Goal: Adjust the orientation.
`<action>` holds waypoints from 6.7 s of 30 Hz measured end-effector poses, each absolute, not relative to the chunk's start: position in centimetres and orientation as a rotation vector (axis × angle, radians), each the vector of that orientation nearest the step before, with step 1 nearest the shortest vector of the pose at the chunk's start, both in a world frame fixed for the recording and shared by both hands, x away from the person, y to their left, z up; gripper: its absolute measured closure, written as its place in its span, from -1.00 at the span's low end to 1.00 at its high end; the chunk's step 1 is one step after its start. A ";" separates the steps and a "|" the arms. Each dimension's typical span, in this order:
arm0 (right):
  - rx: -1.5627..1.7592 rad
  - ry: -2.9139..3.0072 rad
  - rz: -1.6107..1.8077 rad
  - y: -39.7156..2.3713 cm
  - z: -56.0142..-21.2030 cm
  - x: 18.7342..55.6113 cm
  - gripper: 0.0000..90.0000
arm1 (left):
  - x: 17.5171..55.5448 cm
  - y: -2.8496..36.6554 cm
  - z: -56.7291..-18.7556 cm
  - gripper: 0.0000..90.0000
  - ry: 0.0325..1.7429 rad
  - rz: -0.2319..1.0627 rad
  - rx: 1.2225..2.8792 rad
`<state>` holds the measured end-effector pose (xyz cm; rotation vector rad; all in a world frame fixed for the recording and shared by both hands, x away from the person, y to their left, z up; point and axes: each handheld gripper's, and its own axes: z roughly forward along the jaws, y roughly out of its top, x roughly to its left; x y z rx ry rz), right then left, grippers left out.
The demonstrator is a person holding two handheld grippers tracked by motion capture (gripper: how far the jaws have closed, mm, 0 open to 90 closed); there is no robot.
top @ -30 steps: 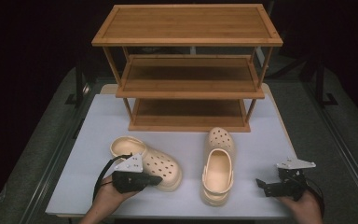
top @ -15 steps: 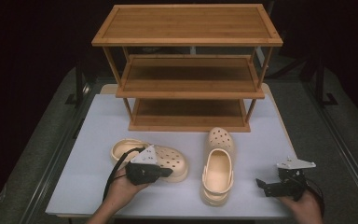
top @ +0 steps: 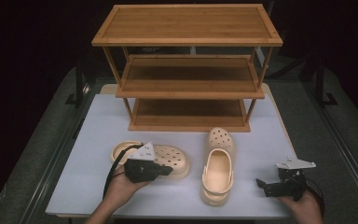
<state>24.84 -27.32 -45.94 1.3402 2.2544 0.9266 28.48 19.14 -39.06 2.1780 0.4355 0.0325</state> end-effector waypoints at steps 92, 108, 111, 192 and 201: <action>1.342 2.254 0.928 -27.3 -45.9 24.9 -1.00 | 30.2 37.2 -39.8 0.72 0.758 0.172 2.123; 1.341 2.252 0.929 -27.3 -46.0 24.9 -1.00 | 31.2 30.6 -38.1 0.43 0.537 0.130 2.191; 1.342 2.252 0.929 -27.3 -46.0 24.9 -1.00 | 31.3 30.0 -38.1 0.43 0.521 0.130 2.200; 1.342 2.253 0.930 -27.3 -46.0 24.9 -1.00 | 33.7 28.8 -37.4 -0.20 0.749 0.300 2.139; 1.340 2.252 0.929 -27.3 -46.0 24.9 -1.00 | 32.9 30.4 -37.6 -0.64 0.770 0.315 2.139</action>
